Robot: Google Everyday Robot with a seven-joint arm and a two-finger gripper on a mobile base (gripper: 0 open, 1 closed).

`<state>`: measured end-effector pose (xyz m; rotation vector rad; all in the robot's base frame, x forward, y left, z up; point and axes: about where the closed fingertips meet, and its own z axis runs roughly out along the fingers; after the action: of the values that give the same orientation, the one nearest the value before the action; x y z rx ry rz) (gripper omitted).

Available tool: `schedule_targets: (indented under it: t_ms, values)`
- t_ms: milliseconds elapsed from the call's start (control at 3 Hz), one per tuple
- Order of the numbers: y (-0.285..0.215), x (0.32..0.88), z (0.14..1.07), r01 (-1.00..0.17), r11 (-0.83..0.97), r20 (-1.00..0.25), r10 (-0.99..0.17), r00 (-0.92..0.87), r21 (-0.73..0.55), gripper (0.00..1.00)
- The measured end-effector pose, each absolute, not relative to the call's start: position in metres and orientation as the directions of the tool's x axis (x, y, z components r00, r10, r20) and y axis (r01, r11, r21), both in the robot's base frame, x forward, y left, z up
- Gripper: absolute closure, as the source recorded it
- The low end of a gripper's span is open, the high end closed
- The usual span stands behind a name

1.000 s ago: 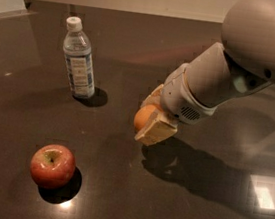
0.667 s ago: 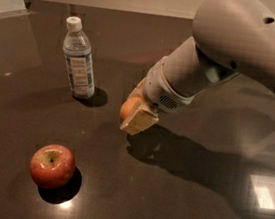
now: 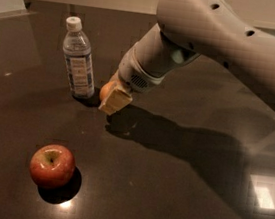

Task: Move orange near blue plastic bottle

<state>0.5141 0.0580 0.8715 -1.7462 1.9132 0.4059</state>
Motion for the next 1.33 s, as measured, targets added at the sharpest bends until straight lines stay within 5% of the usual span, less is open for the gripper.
schedule_targets:
  t_ms: [667,1333]
  values:
    - [0.081,0.548,0.860,-0.986,0.129,-0.590,-0.806,-0.044,-0.103,1.00]
    - [0.087,0.560,0.852,-0.987,0.108,-0.621,-0.783,-0.008,-0.123,0.58]
